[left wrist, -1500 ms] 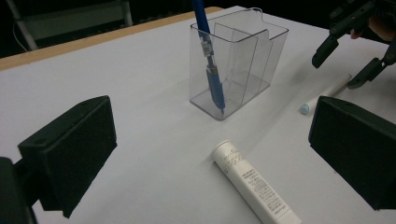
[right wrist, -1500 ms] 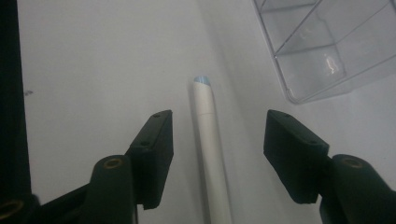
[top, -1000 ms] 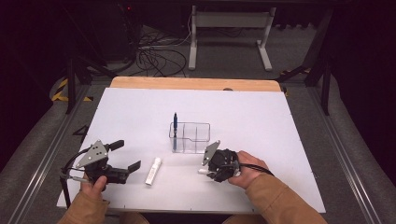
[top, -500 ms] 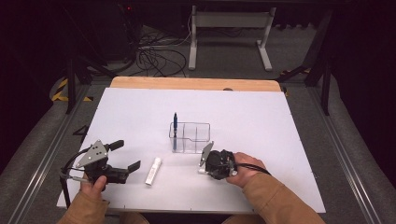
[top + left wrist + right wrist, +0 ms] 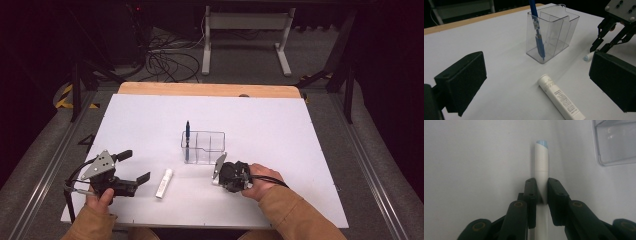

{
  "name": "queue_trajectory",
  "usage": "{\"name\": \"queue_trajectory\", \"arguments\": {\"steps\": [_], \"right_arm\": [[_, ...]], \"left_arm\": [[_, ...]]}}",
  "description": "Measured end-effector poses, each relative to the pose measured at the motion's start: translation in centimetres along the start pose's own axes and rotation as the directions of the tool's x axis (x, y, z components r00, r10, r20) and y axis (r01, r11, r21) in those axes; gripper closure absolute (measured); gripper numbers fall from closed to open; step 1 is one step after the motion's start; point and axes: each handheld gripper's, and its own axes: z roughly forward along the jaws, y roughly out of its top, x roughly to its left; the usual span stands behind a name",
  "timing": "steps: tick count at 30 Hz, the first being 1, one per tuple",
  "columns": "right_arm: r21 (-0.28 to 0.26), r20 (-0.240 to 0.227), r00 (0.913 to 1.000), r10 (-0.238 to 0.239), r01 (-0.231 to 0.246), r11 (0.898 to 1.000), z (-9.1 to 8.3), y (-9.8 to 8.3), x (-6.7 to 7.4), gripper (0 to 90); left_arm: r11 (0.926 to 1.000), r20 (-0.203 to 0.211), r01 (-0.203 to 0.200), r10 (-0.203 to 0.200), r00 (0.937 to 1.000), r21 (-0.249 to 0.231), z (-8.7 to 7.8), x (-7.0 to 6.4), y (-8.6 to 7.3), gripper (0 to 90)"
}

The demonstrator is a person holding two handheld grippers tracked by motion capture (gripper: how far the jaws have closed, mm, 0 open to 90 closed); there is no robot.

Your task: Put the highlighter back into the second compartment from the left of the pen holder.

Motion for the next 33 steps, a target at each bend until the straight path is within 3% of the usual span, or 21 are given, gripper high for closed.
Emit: {"name": "queue_trajectory", "arguments": {"steps": [25,29,33], "right_arm": [[0.006,0.013,0.9999,0.001,-0.001,1.000,-0.2,0.0,0.1,78.9],[-0.054,0.005,0.9997,0.023,-0.023,0.998,-1.4,-0.1,0.0,78.9],[-0.078,0.017,0.9996,0.022,-0.021,0.997,-2.5,-0.1,0.0,78.9]], "left_arm": [[1.0000,-0.003,-0.005,0.005,1.0000,-0.001,-0.2,0.0,0.1,1.9],[1.0000,-0.003,0.000,0.000,1.0000,-0.004,-0.2,0.0,0.1,1.9],[1.0000,-0.004,-0.005,0.005,1.0000,-0.001,-0.2,0.0,0.1,1.9]]}}
